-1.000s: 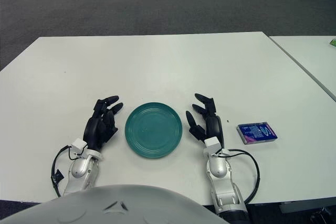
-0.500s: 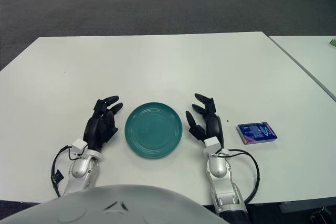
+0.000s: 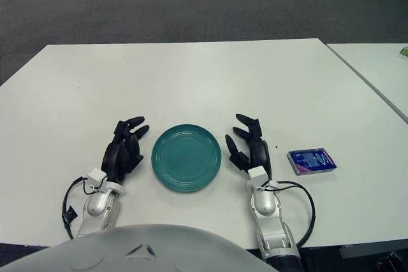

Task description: Put the gum into the plate.

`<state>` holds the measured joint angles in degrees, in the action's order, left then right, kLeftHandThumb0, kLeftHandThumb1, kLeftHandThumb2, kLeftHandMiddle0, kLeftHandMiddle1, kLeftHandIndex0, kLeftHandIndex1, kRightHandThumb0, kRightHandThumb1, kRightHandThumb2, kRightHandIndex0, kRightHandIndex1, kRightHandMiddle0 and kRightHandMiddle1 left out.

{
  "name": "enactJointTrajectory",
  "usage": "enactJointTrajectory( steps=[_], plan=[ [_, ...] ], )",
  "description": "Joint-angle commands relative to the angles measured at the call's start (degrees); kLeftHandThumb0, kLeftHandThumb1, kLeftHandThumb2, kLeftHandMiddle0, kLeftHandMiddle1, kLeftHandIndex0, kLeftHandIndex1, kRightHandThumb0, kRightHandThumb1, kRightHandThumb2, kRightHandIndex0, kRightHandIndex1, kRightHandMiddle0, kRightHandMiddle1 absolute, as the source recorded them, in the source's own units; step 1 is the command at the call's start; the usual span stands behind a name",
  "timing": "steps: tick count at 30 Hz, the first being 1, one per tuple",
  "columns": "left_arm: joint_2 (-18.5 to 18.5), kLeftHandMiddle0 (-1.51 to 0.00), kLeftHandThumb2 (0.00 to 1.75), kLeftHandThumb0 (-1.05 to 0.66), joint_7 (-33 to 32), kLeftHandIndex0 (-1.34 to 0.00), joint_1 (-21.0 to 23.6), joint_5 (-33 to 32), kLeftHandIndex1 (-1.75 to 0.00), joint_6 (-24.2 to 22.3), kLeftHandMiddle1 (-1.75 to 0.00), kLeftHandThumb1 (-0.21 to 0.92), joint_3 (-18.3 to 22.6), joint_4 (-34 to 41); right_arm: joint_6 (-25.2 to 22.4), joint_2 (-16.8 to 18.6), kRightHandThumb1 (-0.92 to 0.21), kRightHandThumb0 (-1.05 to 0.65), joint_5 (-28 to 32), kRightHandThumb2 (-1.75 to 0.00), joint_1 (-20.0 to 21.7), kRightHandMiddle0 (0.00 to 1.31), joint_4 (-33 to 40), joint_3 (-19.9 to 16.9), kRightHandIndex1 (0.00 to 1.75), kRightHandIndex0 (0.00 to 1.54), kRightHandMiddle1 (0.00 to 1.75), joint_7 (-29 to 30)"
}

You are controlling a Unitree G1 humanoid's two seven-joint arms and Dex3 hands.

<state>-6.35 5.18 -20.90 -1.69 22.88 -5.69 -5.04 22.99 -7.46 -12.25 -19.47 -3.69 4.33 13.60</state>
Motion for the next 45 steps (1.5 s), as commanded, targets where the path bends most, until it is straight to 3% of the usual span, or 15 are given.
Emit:
enactJointTrajectory(
  steps=[1,7,15,17,21,23,28,31,36,45],
  plan=[
    [0.1,-0.26,0.89,-0.84,-1.4,-0.04,-2.4,0.8,-1.11,-3.4,-0.71,0.92,-0.1,-2.9,1.4,0.6,-0.92,-0.76,-0.1,-0.58,-4.1,0.0,-8.6,0.5,0.49,0.44,0.91,-0.7],
    [-0.3,-0.26,0.89,-0.83,-2.2,-0.05,-2.7,1.3,-1.12,-2.8,-0.71,0.92,-0.8,-2.4,0.4,-0.1,-0.92,-0.75,0.9,-0.56,-4.9,0.0,-2.9,-0.1,0.49,0.41,0.88,-2.6],
    [-0.2,-0.28,0.87,-0.82,-2.3,-0.08,-3.2,1.2,-1.14,-2.5,-0.72,0.92,-1.8,-1.2,-6.1,-2.7,-0.92,-0.75,-0.3,-0.49,-9.1,0.0,19.4,-2.7,0.47,0.39,0.85,-7.4],
    [-0.1,-0.28,0.86,-0.82,-1.9,-0.08,-3.2,0.7,-1.14,-2.5,-0.72,0.92,-1.7,-1.6,-4.4,-3.8,-0.92,-0.75,-3.7,-0.46,-10.0,0.0,21.1,-3.8,0.46,0.39,0.85,-7.2],
    [0.1,-0.29,0.85,-0.82,-1.0,-0.08,-2.8,-0.9,-1.14,-2.4,-0.72,0.92,-1.3,-3.1,-0.8,-6.3,-0.92,-0.76,-17.2,-0.4,-12.3,0.0,25.4,-7.3,0.45,0.4,0.85,-4.3],
    [0.0,-0.28,0.84,-0.82,-0.9,-0.08,-2.8,-1.2,-1.14,-2.8,-0.71,0.92,-1.4,-2.9,1.1,-7.7,-0.91,-0.77,-24.0,-0.37,-14.4,0.0,29.8,-10.7,0.44,0.39,0.85,-3.4],
    [0.0,-0.28,0.83,-0.82,-0.6,-0.07,-2.9,-1.7,-1.13,-3.2,-0.71,0.92,-1.6,-2.7,2.1,-8.9,-0.89,-0.8,-34.8,-0.33,-15.8,0.0,35.2,-15.7,0.42,0.36,0.87,-3.8],
    [0.0,-0.29,0.82,-0.82,-0.4,-0.08,-2.8,-2.1,-1.13,-3.1,-0.71,0.92,-1.6,-3.1,1.2,-8.7,-0.88,-0.8,-38.6,-0.31,-17.0,0.0,39.8,-18.5,0.41,0.34,0.85,-7.9],
    [0.0,-0.28,0.8,-0.82,-0.9,-0.1,-2.2,-1.0,-1.13,-1.3,-0.7,0.92,-1.8,-3.9,-0.2,-10.7,-0.88,-0.8,-39.4,-0.29,-17.8,0.0,47.3,-25.3,0.39,0.3,0.78,-19.3],
    [0.5,-0.27,0.73,-0.78,-0.8,-0.07,-1.7,-1.1,-1.11,-1.7,-0.69,0.92,-1.6,-4.1,0.5,-11.2,-0.87,-0.81,-39.7,-0.25,-15.0,0.0,50.4,-31.5,0.32,0.24,0.61,-31.6]
  ],
)
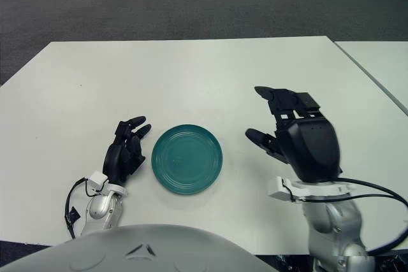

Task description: Put the gum into the plate.

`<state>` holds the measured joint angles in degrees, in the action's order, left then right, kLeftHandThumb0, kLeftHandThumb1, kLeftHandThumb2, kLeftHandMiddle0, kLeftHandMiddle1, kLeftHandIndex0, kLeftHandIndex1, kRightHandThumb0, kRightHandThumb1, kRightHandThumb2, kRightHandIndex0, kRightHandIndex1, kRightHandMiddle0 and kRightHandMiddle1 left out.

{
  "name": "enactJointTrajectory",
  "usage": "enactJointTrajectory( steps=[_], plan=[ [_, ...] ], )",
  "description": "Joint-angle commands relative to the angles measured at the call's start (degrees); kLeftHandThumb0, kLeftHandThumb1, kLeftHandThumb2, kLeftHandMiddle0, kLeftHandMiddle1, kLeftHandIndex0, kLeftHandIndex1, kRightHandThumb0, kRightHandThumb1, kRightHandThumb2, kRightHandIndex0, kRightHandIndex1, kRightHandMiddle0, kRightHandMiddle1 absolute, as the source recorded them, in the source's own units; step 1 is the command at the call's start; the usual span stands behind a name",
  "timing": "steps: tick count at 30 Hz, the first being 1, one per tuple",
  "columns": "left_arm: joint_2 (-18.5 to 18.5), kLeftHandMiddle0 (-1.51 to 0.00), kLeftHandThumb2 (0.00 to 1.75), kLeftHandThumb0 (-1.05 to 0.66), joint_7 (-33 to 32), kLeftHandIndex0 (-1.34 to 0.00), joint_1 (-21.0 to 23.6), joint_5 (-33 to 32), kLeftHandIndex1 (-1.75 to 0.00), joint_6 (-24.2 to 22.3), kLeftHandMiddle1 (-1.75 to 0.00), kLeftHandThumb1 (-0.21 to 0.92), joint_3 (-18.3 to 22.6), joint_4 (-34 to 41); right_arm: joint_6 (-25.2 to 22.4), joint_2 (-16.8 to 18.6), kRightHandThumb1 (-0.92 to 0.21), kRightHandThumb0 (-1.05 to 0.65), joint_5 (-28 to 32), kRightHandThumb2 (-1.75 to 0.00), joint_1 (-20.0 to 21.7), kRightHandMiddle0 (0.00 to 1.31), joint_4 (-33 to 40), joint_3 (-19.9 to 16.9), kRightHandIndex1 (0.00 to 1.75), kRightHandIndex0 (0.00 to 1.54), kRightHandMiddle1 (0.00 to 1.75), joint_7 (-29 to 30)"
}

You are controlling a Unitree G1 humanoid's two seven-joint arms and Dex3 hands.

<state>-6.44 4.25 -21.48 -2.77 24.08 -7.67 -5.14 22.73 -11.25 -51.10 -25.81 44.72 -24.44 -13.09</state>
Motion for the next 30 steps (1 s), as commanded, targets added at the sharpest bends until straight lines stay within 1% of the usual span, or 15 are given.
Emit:
enactJointTrajectory(
  steps=[1,3,5,7,9,11,15,20,25,30],
  plan=[
    [0.7,-0.27,0.73,-0.77,0.2,-0.07,-1.1,-0.1,-1.11,-3.1,-0.69,0.92,0.4,-4.0,0.9,-7.4,-0.87,-0.81,-0.8,-0.25,-8.3,0.0,2.0,-3.2,0.31,0.24,0.6,-5.9],
    [0.9,-0.27,0.71,-0.76,0.4,-0.06,-1.0,-0.3,-1.11,-3.3,-0.69,0.92,0.5,-4.0,1.3,-8.3,-0.88,-0.81,-0.5,-0.22,-7.4,0.0,0.3,-4.5,0.26,0.26,0.58,-7.7],
    [1.2,-0.27,0.71,-0.76,0.6,-0.06,-1.0,-0.4,-1.11,-3.4,-0.69,0.92,0.6,-4.0,1.9,-8.4,-0.89,-0.81,-0.4,-0.2,-6.8,0.0,-0.8,-5.3,0.24,0.27,0.57,-8.9],
    [1.3,-0.27,0.7,-0.75,0.6,-0.06,-1.0,-0.4,-1.11,-3.5,-0.69,0.92,0.7,-3.9,3.1,-8.7,-0.89,-0.81,-0.5,-0.19,-6.7,0.0,-3.6,-6.3,0.22,0.27,0.57,-8.7],
    [1.5,-0.28,0.7,-0.75,0.7,-0.06,-1.0,-0.5,-1.11,-3.5,-0.69,0.92,0.8,-3.9,4.4,-9.2,-0.9,-0.83,-1.6,-0.18,-7.3,0.0,-8.1,-7.4,0.2,0.27,0.56,-7.6],
    [1.6,-0.28,0.7,-0.74,0.7,-0.06,-0.9,-0.5,-1.11,-3.4,-0.69,0.92,0.9,-3.8,5.1,-9.2,-0.9,-0.84,-2.0,-0.18,-7.3,0.0,-9.8,-8.0,0.2,0.27,0.56,-7.7],
    [2.0,-0.27,0.69,-0.72,0.7,-0.06,-1.0,-0.6,-1.11,-3.0,-0.68,0.92,1.2,-3.5,2.9,-8.1,-0.92,-0.86,-3.5,-0.19,-6.7,0.0,-12.1,-8.2,0.17,0.29,0.58,-11.1],
    [2.6,-0.27,0.66,-0.7,1.3,-0.05,-1.3,-1.1,-1.09,-3.3,-0.67,0.92,1.6,-2.8,2.5,-8.1,-0.92,-0.88,-5.7,-0.29,-6.6,0.0,-19.6,-8.6,0.16,0.3,0.63,-8.2],
    [3.3,-0.27,0.62,-0.68,1.9,-0.05,-1.7,-1.4,-1.08,-3.4,-0.65,0.92,1.8,-2.4,1.8,-7.6,-0.92,-0.89,-7.1,-0.36,-6.1,0.0,-22.5,-7.9,0.15,0.31,0.66,-6.9],
    [3.7,-0.27,0.55,-0.65,2.5,-0.05,-1.9,-2.0,-1.06,-3.9,-0.64,0.91,1.8,-2.1,0.1,-7.2,-0.92,-0.9,-7.7,-0.44,-5.8,0.0,-23.1,-6.9,0.15,0.33,0.7,-7.7]
  ],
)
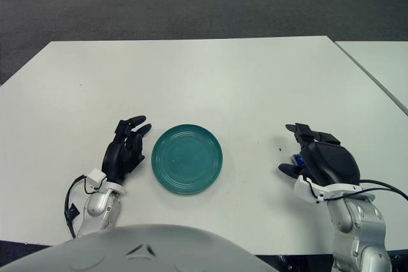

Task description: Put the gum into the plate.

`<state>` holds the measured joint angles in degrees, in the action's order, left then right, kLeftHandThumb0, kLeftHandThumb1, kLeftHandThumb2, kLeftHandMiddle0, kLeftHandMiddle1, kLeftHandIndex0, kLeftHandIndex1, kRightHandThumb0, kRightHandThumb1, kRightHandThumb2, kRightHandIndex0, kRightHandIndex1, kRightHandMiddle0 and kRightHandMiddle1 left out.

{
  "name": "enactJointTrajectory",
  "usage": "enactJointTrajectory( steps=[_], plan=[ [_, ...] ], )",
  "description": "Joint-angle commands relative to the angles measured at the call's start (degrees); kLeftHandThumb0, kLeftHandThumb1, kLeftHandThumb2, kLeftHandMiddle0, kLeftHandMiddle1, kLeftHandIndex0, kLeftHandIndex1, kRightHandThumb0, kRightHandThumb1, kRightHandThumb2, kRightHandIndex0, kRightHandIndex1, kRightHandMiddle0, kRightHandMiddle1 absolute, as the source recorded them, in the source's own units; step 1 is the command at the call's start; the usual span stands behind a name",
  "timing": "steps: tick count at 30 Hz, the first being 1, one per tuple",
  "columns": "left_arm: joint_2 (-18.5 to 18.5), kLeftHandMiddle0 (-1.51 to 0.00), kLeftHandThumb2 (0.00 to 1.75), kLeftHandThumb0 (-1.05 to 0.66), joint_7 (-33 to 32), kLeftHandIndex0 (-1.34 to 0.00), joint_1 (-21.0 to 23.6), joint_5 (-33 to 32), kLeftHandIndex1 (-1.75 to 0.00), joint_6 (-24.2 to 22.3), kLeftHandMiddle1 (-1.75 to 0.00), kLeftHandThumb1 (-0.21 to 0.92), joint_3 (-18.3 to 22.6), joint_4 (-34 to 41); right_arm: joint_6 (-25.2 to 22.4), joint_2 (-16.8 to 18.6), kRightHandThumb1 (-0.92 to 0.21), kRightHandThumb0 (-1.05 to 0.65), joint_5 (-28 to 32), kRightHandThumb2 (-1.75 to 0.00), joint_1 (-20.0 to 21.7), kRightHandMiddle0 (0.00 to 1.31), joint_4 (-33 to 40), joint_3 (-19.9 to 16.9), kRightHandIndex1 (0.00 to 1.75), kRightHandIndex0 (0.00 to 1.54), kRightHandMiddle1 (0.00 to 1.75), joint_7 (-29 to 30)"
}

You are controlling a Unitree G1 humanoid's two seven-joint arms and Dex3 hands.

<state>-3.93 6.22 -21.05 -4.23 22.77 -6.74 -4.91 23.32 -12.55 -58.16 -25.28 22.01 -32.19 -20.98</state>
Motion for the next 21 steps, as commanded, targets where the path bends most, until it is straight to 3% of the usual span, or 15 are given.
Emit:
enactJointTrajectory(
  steps=[1,14,21],
  plan=[
    [1.2,-0.27,0.54,-0.65,0.6,-0.05,-2.4,-0.7,-1.05,-2.7,-0.64,0.91,0.9,-2.2,-0.8,-5.9,-0.92,-0.9,-0.7,-0.45,-6.4,0.0,-0.5,1.0,0.14,0.33,0.7,0.1],
    [2.0,-0.26,0.52,-0.62,1.2,-0.03,-2.4,-1.0,-1.02,-2.5,-0.63,0.87,1.3,-2.1,-2.1,-7.8,-0.92,-0.89,-0.6,-0.46,-6.2,0.0,-5.5,2.0,0.11,0.31,0.67,1.7],
    [2.6,-0.26,0.57,-0.61,1.7,0.0,-2.5,-1.5,-1.01,-2.9,-0.6,0.82,1.9,-1.6,-1.1,-9.9,-0.92,-0.88,0.5,-0.45,-6.8,0.0,-8.5,0.8,0.1,0.31,0.64,2.3]
  ],
)
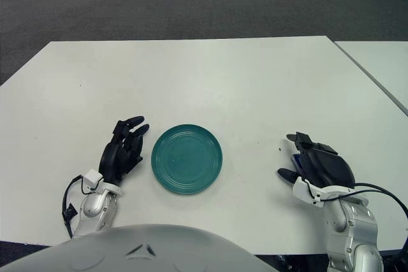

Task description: Put the gum into the plate.

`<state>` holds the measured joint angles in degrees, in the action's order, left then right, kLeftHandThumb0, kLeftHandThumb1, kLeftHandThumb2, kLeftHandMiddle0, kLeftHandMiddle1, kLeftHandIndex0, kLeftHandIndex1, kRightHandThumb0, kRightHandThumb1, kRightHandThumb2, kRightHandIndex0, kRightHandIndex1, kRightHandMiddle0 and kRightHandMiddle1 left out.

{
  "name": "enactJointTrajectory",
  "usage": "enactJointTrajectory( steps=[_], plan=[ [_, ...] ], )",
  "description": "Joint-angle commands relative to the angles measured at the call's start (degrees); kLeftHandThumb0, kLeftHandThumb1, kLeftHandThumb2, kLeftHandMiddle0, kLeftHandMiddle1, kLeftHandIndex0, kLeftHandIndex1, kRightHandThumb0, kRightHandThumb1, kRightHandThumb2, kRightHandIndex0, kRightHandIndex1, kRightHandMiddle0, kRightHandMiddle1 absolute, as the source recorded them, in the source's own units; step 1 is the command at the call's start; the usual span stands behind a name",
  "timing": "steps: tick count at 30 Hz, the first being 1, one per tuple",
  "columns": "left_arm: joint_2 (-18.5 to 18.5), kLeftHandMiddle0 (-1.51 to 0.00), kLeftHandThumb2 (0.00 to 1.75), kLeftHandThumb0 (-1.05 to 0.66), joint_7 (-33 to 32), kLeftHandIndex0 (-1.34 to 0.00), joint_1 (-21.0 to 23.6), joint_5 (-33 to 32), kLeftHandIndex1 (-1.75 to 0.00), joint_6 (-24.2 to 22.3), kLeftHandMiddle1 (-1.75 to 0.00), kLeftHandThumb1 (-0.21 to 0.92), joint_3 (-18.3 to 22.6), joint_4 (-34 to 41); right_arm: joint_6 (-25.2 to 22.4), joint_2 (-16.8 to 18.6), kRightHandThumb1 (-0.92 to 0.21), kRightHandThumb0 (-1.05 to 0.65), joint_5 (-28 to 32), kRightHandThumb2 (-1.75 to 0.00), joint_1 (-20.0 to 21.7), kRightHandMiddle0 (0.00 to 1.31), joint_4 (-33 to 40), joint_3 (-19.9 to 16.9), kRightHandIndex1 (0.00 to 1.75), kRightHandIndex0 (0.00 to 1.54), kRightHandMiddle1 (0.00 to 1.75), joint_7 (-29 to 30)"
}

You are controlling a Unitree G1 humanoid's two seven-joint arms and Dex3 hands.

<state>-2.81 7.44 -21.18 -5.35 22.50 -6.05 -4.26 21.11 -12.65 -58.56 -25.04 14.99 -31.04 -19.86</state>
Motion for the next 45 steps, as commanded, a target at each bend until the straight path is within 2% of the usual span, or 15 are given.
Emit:
enactJointTrajectory(
  steps=[1,12,26,37,45],
  plan=[
    [1.5,-0.26,0.57,-0.61,0.5,0.0,-2.4,-0.4,-1.01,-2.6,-0.6,0.82,1.3,-2.1,1.2,-9.9,-0.92,-0.88,1.0,-0.45,-7.0,0.0,-1.7,-0.5,0.1,0.31,0.64,1.2],
    [1.6,-0.28,0.59,-0.58,0.3,0.0,-2.0,-0.8,-0.99,-2.8,-0.59,0.8,2.1,-2.7,3.1,-11.7,-0.92,-0.86,2.7,-0.46,-7.5,0.0,-3.5,-3.0,0.08,0.31,0.6,0.8],
    [1.5,-0.27,0.63,-0.56,0.3,0.0,-0.6,-0.5,-0.99,-1.3,-0.61,0.79,2.5,-4.2,6.0,-12.0,-0.92,-0.85,8.0,-0.49,-7.6,0.0,-0.7,-6.3,0.06,0.3,0.6,-2.9],
    [1.6,-0.25,0.53,-0.66,-0.3,0.0,0.6,0.6,-1.0,1.3,-0.64,0.91,2.8,-6.6,7.4,-12.6,-0.92,-0.85,9.0,-0.42,-7.7,0.0,-0.1,-8.4,0.07,0.36,0.64,-6.1],
    [1.9,-0.23,0.54,-0.69,-0.7,0.0,1.5,1.6,-1.02,2.4,-0.68,0.92,3.3,-8.1,8.2,-13.4,-0.92,-0.86,10.2,-0.41,-7.7,0.0,-0.7,-9.6,0.06,0.36,0.65,-9.0]
  ],
)
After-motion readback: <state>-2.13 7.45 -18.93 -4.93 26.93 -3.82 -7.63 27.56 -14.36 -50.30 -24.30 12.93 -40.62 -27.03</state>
